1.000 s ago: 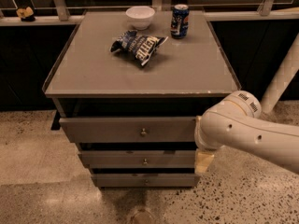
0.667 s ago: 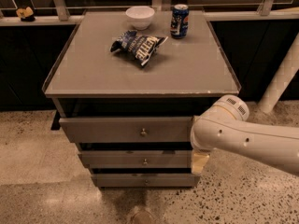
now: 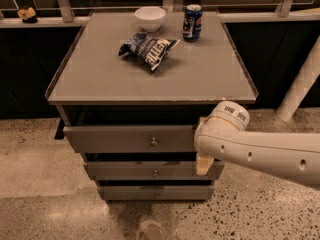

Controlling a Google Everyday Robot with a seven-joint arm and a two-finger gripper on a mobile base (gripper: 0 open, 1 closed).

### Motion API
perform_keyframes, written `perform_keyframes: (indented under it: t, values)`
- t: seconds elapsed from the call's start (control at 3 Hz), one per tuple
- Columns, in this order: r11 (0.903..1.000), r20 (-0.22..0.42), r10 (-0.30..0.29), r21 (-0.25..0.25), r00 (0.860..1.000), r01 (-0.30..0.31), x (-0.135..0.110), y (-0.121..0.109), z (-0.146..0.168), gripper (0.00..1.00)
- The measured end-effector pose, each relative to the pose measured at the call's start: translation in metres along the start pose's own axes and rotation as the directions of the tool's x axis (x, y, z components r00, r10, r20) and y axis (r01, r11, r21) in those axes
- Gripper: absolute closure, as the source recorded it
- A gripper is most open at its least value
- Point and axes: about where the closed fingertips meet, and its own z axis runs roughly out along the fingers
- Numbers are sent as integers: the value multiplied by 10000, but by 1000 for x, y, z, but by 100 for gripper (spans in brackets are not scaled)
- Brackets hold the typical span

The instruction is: Open top drawer

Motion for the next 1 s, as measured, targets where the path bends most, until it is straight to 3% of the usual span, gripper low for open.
perform_keyframes:
  t: [0.33,1.0]
  values:
    - [9992,-7,-74,401,10000,74,-11,-22,-1,0]
    - [9998,-169,43,174,9998,-40,-3,-17,13,0]
